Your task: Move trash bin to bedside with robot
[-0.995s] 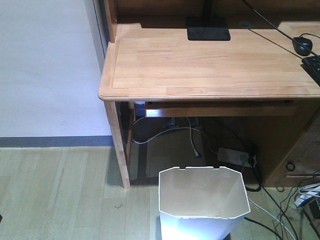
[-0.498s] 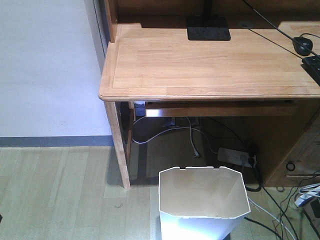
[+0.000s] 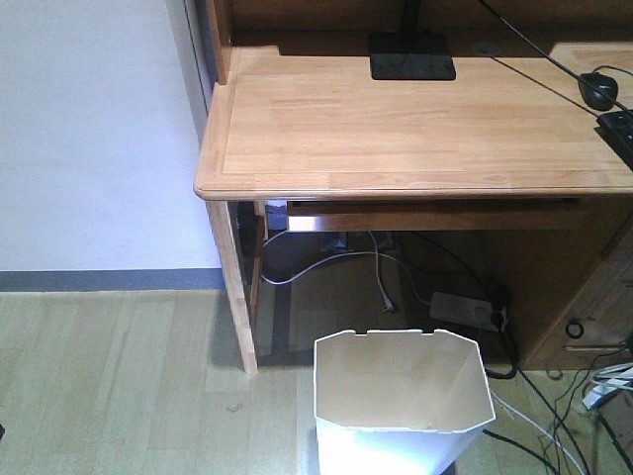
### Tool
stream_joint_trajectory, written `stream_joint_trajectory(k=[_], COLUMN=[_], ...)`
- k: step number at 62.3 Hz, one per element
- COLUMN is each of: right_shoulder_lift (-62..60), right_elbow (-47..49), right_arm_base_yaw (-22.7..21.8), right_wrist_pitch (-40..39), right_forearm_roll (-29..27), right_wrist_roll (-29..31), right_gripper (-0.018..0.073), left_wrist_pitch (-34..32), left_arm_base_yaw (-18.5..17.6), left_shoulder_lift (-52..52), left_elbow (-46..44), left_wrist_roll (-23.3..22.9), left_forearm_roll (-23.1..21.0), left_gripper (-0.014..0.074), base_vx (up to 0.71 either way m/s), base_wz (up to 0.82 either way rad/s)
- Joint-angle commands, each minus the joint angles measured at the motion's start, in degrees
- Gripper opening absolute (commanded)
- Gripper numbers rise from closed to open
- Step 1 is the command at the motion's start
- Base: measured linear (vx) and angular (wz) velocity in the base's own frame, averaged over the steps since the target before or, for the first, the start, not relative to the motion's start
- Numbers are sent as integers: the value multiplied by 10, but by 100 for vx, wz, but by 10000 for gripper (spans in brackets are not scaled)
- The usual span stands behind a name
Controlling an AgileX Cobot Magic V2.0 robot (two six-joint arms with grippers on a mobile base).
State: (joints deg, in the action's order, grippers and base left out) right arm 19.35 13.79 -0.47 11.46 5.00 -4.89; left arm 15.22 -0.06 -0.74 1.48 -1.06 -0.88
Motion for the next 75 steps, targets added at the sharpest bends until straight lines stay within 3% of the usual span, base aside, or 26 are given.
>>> stream_joint_trajectory(k=[1, 22, 31, 39, 57, 64, 75], right_shoulder_lift=[56, 128, 128, 128, 128, 128, 128], right_elbow=[47, 50, 50, 50, 50, 50, 50], right_arm_base_yaw=[0, 0, 0, 0, 0, 0, 0], right_wrist_pitch=[-5, -6, -4, 2, 4, 1, -15], right_forearm_roll=[9, 3, 4, 4, 5, 5, -13], right_wrist_roll=[1, -1, -1, -1, -1, -1, -7], right_gripper=[-10, -2, 43, 144, 485, 557, 568], left_wrist_pitch=[-40, -40, -40, -40, -40, -40, -40], left_arm_base_yaw=[-1, -1, -1, -1, -1, -1, -1], left_shoulder_lift=[-8, -8, -8, -8, -8, -8, -8], left_elbow=[11, 11, 11, 11, 11, 11, 11], left_wrist_roll=[-3, -3, -3, -3, -3, -3, -3], left_forearm_roll=[-2, -2, -2, -2, -2, -2, -2], left_gripper=[-6, -6, -6, -6, -6, -6, -6], base_vx=[0, 0, 0, 0, 0, 0, 0], base_wz=[0, 0, 0, 0, 0, 0, 0])
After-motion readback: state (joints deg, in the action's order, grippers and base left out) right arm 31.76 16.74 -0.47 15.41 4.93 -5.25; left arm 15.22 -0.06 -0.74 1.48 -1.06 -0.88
